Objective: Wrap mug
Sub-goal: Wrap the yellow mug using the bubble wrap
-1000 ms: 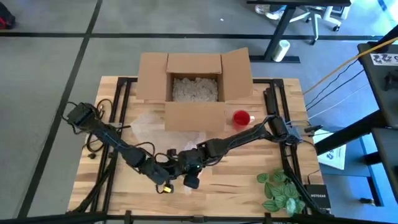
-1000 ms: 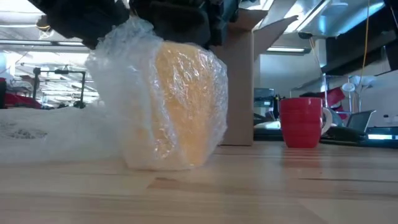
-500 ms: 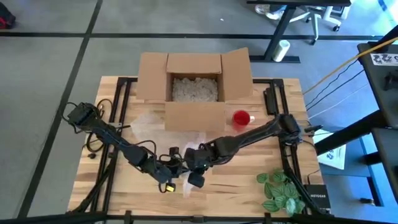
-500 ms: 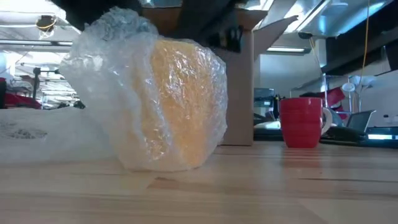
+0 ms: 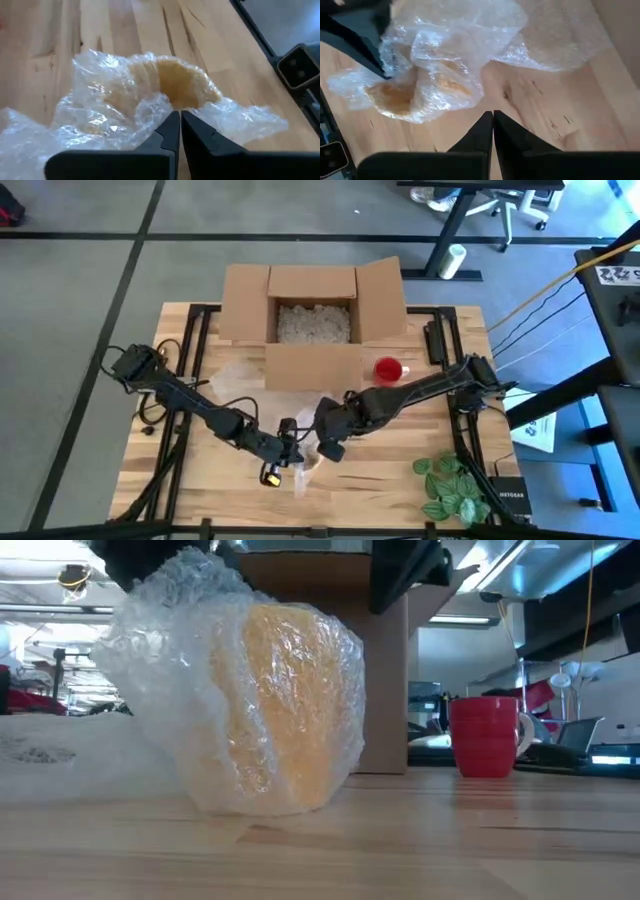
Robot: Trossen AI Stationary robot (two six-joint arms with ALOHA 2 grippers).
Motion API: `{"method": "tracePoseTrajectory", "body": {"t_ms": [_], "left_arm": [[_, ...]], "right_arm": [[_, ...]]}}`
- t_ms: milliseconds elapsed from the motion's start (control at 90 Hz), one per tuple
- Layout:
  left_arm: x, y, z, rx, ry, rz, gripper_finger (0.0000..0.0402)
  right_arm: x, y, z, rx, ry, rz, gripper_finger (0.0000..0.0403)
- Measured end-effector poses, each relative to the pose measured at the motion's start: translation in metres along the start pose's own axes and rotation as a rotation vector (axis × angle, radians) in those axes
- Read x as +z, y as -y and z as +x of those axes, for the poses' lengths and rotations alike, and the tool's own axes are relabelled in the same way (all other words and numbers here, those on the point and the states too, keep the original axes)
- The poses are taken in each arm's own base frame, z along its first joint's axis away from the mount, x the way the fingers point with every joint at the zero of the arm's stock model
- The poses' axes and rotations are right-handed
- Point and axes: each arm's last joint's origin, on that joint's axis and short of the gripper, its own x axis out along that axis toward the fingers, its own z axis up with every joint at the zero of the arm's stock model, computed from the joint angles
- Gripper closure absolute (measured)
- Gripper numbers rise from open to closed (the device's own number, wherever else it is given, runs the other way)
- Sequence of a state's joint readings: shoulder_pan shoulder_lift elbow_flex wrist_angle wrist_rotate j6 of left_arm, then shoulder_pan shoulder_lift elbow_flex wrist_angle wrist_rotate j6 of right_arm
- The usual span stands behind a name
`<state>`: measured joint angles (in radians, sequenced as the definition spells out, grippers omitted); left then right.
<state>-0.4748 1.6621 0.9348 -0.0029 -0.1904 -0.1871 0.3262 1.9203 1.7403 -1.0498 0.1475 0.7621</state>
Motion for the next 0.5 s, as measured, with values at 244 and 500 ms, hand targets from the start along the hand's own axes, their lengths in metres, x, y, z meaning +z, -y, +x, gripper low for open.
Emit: {"method": "tracePoseTrajectory", "body": {"t_ms": [244, 500], "left_arm": [[-0.01, -0.007, 0.019, -0.006, -0.059, -0.079, 0.0402], [-0.005, -0.005, 0.013, 0.006, -0.005, -0.052, 0.0402]], "right_arm": [[-0.006, -0.007, -0.002, 0.014, 0.001, 0.026, 0.0403], [-0.02, -0.02, -0.006, 0.025, 0.004, 0.035, 0.0403]]}}
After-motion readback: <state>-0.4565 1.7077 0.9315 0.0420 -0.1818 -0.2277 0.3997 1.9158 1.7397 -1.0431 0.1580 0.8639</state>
